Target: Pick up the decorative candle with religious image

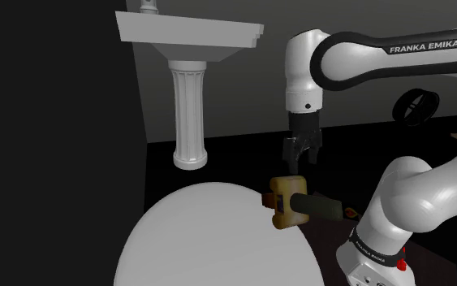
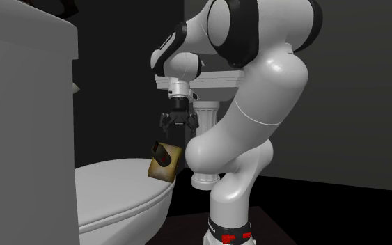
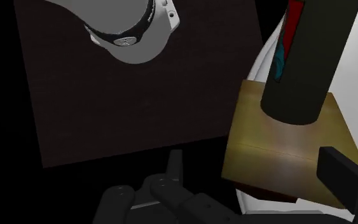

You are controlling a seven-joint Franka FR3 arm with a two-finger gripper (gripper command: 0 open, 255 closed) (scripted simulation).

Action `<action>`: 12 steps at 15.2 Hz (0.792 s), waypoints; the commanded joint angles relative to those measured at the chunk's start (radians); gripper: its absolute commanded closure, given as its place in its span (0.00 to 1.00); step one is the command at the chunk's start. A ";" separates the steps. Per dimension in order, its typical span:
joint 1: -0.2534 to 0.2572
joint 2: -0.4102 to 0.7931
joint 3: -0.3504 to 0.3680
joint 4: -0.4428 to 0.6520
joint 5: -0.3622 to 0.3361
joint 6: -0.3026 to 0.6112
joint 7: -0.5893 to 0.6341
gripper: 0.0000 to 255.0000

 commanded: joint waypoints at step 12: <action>0.048 0.049 0.102 -0.119 0.216 0.060 0.154 0.00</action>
